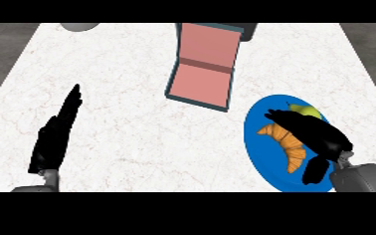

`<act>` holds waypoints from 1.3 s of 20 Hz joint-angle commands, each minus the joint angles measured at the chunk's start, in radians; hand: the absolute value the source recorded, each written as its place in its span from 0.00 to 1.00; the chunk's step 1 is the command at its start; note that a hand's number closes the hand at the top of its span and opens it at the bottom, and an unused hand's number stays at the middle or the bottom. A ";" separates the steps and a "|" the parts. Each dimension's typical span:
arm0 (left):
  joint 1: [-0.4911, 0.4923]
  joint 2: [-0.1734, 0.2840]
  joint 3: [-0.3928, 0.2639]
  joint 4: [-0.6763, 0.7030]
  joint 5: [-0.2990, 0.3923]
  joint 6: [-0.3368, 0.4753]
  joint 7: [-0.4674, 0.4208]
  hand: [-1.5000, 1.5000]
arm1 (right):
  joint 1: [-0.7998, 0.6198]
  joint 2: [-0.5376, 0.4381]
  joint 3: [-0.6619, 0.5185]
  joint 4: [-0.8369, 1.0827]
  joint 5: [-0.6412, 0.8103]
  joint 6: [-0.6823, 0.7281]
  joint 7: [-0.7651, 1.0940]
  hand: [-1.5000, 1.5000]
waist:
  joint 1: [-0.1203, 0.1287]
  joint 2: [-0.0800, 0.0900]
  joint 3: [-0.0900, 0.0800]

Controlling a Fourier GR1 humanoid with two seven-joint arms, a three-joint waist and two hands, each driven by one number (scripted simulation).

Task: Pick the croissant from the plate and place it in the cardboard box

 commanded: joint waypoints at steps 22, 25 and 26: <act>-0.058 -0.048 0.046 0.053 -0.028 -0.076 -0.046 0.50 | -0.389 -0.031 -0.165 0.497 0.158 -0.318 -0.319 1.00 | 0.062 0.023 0.003; -0.074 -0.046 0.027 0.050 -0.042 -0.084 -0.043 0.50 | -0.450 -0.085 -0.196 0.622 0.166 -0.389 -0.406 1.00 | 0.095 0.041 0.007; -0.064 -0.068 0.011 0.045 -0.058 -0.063 -0.036 0.50 | -0.522 -0.111 -0.207 0.657 0.159 -0.369 -0.441 1.00 | 0.091 0.033 0.005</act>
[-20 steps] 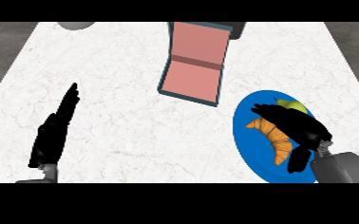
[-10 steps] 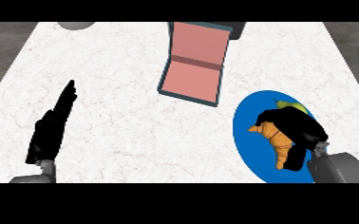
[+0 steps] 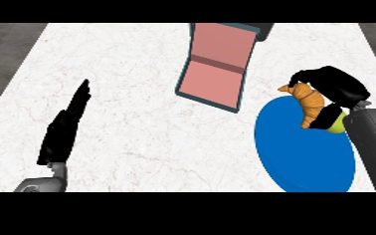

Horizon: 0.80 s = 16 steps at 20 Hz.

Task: Pick the croissant from the plate and place it in the cardboard box

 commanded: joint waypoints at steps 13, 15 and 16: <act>0.001 0.002 0.007 -0.001 -0.016 0.007 -0.004 0.50 | -0.437 -0.070 -0.221 0.535 -0.147 -0.065 -0.417 1.00 | -0.013 -0.009 -0.001; 0.002 -0.011 0.006 0.042 -0.022 0.017 -0.035 0.50 | -0.468 -0.076 -0.272 0.549 -0.216 -0.004 -0.500 1.00 | -0.020 -0.006 -0.001; 0.006 -0.020 0.002 0.010 -0.010 0.015 -0.007 0.50 | -0.510 -0.048 -0.274 0.564 -0.228 0.045 -0.484 1.00 | -0.012 -0.010 -0.001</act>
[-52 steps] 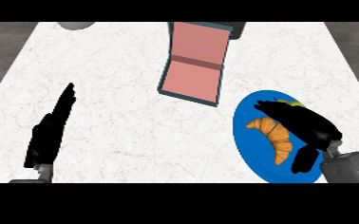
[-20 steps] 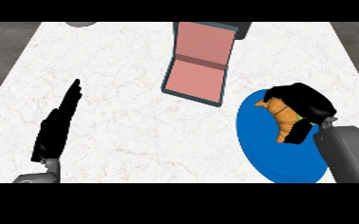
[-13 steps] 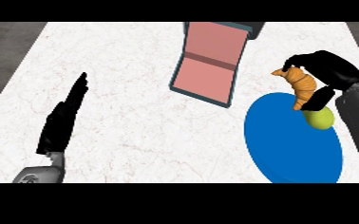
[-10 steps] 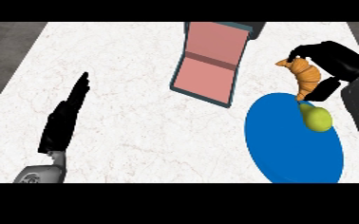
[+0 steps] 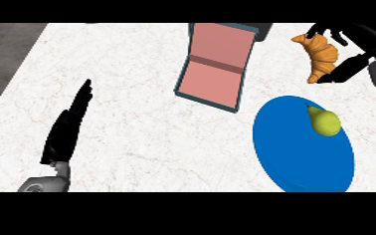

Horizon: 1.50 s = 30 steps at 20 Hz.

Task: Pick the croissant from the plate and place it in the cardboard box

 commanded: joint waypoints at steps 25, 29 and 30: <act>0.022 0.007 0.060 0.068 0.013 -0.019 -0.062 0.50 | -0.371 0.376 0.043 0.092 -0.129 0.148 0.240 1.00 | -0.041 -0.013 -0.004; 0.038 -0.005 0.033 0.027 -0.015 -0.009 -0.043 0.50 | -0.333 0.414 0.083 0.141 -0.081 0.092 0.224 1.00 | -0.033 -0.009 -0.003; 0.043 -0.007 0.034 0.000 -0.001 -0.019 0.008 0.50 | -0.368 0.455 0.080 0.121 -0.087 0.090 0.304 1.00 | -0.038 -0.014 -0.003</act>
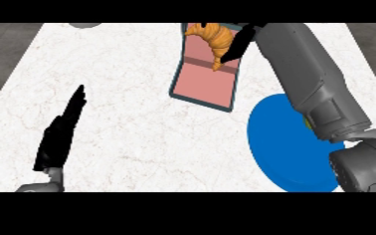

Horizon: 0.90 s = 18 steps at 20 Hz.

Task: Pick the croissant from the plate and place it in the cardboard box

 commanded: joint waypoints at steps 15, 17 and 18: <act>-0.037 -0.018 -0.007 0.026 -0.008 -0.012 -0.026 0.50 | 0.010 0.181 -0.075 0.172 -0.061 -0.172 0.110 0.00 | 0.032 0.015 0.000; -0.052 -0.034 -0.032 -0.021 -0.032 0.007 0.030 0.50 | -0.037 0.162 -0.163 0.155 -0.133 -0.141 0.137 0.00 | 0.035 0.017 0.001; -0.045 -0.010 -0.011 -0.004 -0.016 -0.016 0.028 0.50 | -0.003 0.160 -0.185 0.155 -0.153 -0.172 0.128 0.00 | 0.029 0.016 0.001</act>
